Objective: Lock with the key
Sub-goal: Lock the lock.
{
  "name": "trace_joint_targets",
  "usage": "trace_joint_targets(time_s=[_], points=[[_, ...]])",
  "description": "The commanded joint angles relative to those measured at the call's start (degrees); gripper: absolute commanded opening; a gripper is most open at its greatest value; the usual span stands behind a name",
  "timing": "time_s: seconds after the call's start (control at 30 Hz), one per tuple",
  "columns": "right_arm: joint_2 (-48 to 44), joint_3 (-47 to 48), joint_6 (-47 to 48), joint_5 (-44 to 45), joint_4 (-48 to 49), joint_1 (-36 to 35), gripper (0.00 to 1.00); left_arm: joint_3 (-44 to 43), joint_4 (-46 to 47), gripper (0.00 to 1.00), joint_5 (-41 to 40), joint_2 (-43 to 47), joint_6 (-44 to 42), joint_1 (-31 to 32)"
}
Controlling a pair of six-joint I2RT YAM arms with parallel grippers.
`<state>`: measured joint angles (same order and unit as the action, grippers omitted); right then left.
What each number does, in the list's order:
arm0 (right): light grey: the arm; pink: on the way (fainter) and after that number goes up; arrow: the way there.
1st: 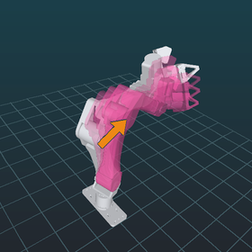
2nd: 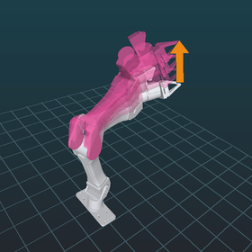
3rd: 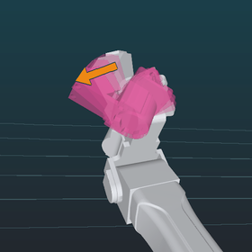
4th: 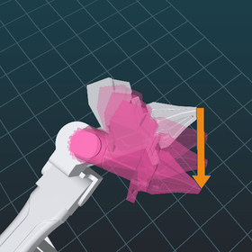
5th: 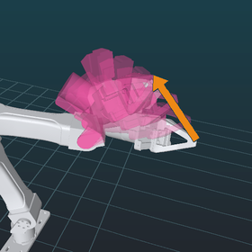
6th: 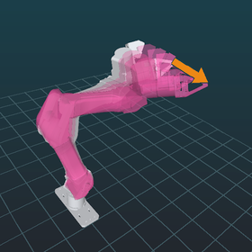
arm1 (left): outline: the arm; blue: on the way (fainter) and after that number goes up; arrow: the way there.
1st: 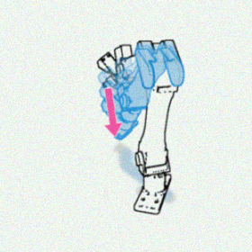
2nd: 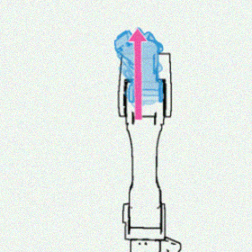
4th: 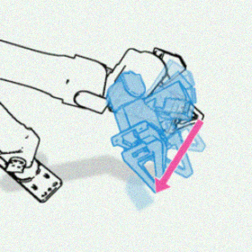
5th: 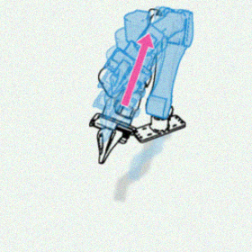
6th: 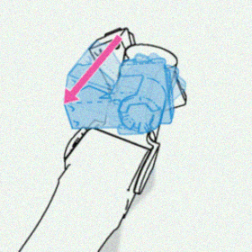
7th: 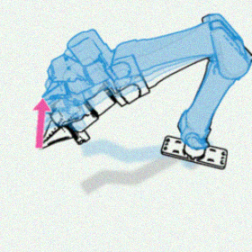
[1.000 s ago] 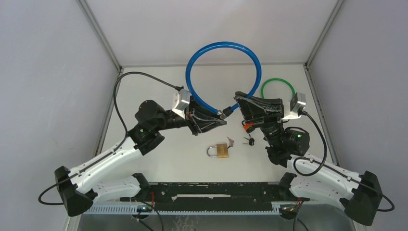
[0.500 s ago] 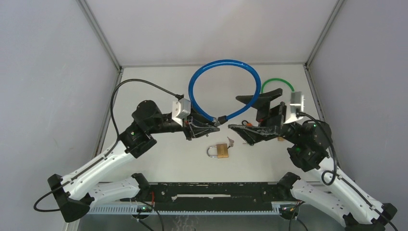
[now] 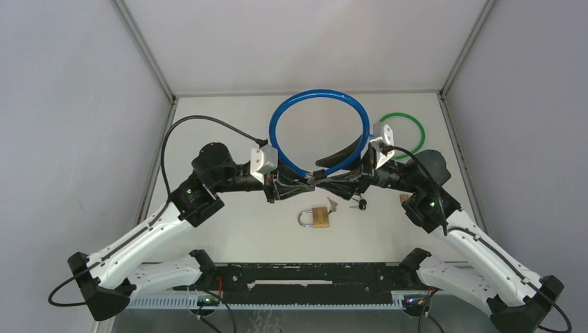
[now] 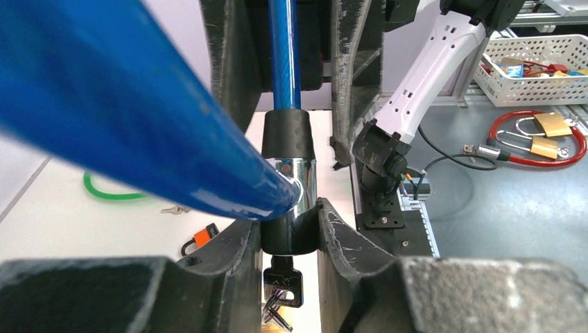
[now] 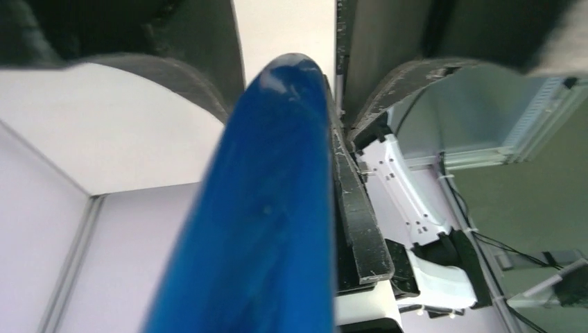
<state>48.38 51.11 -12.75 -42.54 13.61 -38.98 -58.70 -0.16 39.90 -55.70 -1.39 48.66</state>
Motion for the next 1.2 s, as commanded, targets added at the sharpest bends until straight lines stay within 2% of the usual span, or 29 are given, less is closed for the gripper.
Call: trace_joint_targets(time_s=[0.0,0.1,0.2,0.33,0.4,0.43,0.47,0.5,0.53,0.6,0.7,0.83,0.93,1.07,1.17], points=[[0.37,2.24,-0.93,-2.82,1.2,-0.77,0.5,-5.33,4.39,0.0,1.67,0.87,-0.82,-0.27],[0.42,1.43,-2.76,-3.03,4.99,-1.33,0.29,-5.53,4.45,0.0,1.76,0.77,-0.9,-0.32],[-0.13,-1.01,-6.01,-0.96,10.76,-1.28,0.0,-5.64,4.37,0.0,1.85,0.86,-0.77,-0.28],[-0.86,-5.88,-12.6,5.47,21.59,-1.16,0.0,-5.62,4.71,0.0,1.64,0.98,-0.73,-0.32],[-0.92,-7.48,-14.89,9.32,23.83,-1.4,0.0,-5.06,6.1,0.0,1.22,1.41,-0.77,-0.3],[-0.92,-8.11,-15.97,10.76,25.27,-1.44,0.0,-4.62,7.11,0.04,0.89,1.58,-0.69,-0.32],[-0.92,-8.69,-17.24,11.7,26.64,-1.45,0.0,-4.2,8.05,0.2,0.1,1.78,-0.6,-0.32],[-0.92,-9.15,-18.09,12.29,28.23,-1.45,0.0,-3.95,8.69,0.28,-0.32,1.86,-0.63,-0.26],[-0.92,-9.37,-18.77,12.62,29.22,-1.37,0.0,-3.76,9.0,0.43,-1.19,2.02,-0.65,-0.29],[-1.11,-9.66,-19.29,12.95,30.6,-1.29,0.0,-3.44,9.06,0.59,-2.25,2.43,-0.61,-0.47],[-1.73,-10.33,-19.73,13.08,32.19,-0.79,0.0,-3.07,9.72,0.73,-2.41,3.57,1.73,-2.02],[-1.82,-10.46,-18.95,11.37,32.1,-0.14,0.0,-5.54,16.66,0.77,2.03,3.89,13.46,-5.86],[-1.76,-10.46,-18.14,10.64,32.53,-0.14,0.0,-8.53,19.35,0.69,1.99,3.16,20.64,-5.8],[-2.1,-10.4,-17.63,10.24,33.4,-0.42,0.0,-9.29,13.8,0.7,-1.9,1.77,21.99,-5.51],[-2.18,-10.42,-16.5,10.13,32.32,-1.13,0.0,-10.53,15.62,0.7,-3.15,0.15,23.86,-4.76]])
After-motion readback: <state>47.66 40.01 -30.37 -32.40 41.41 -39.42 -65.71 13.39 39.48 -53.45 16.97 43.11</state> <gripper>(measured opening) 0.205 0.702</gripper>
